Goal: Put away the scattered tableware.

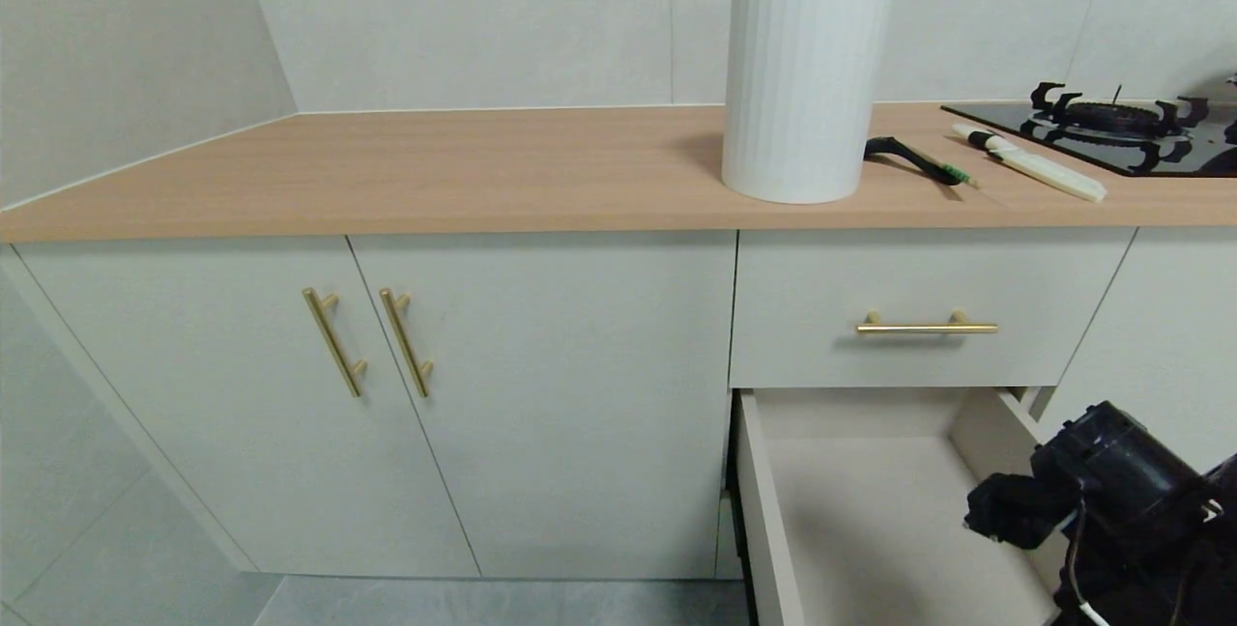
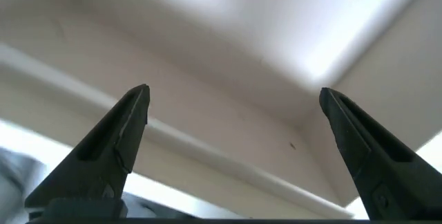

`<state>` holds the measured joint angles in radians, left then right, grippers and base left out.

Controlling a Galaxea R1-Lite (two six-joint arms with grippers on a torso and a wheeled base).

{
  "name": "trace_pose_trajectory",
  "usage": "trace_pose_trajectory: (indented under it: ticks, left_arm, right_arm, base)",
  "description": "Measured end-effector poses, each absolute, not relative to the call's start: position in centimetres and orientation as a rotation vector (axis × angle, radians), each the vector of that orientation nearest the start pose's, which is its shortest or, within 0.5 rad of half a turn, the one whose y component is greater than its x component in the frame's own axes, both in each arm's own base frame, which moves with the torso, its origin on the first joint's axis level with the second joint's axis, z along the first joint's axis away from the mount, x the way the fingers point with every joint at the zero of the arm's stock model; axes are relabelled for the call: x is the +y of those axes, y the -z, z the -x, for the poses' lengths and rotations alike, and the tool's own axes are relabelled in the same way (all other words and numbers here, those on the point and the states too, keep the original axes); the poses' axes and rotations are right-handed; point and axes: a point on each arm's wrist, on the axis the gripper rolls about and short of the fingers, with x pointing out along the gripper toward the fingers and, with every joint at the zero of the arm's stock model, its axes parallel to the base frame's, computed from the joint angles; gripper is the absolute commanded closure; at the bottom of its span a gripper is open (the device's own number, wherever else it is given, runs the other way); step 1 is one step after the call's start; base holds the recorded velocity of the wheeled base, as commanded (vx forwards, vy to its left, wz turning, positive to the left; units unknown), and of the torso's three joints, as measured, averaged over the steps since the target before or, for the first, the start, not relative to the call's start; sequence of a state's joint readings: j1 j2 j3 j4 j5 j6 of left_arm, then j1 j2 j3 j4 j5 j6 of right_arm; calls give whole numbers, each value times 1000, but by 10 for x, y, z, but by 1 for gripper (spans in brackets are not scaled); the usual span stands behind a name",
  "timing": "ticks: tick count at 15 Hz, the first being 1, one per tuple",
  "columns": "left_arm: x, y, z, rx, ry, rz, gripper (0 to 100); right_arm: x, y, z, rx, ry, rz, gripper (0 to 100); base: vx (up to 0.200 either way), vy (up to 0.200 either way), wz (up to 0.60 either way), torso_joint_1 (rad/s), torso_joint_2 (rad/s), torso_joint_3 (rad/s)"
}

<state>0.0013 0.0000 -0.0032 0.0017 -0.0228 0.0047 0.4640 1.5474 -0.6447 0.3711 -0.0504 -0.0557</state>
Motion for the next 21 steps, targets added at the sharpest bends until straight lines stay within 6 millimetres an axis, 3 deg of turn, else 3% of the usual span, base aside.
trace_pose_trajectory:
  ticks: [2, 6, 13, 21]
  left_arm:
    - [-1, -76, 23, -2, 22, -5, 0]
    - [-1, -76, 23, -1, 22, -5, 0]
    - [-1, -76, 23, -2, 22, -5, 0]
    - [-1, -76, 23, 0, 22, -4, 0]
  right_arm:
    - [87, -126, -184, 1152, -302, 219, 0]
    - [83, -143, -201, 982, -260, 127, 0]
    - [80, -148, -203, 923, -251, 104, 0]
    - [79, -146, -202, 929, -249, 105, 0]
  base:
    - [0, 0, 0, 0, 0, 0]
    - [0, 0, 0, 0, 0, 0]
    - [0, 0, 0, 39, -127, -143]
    - [0, 0, 0, 148, -487, -300]
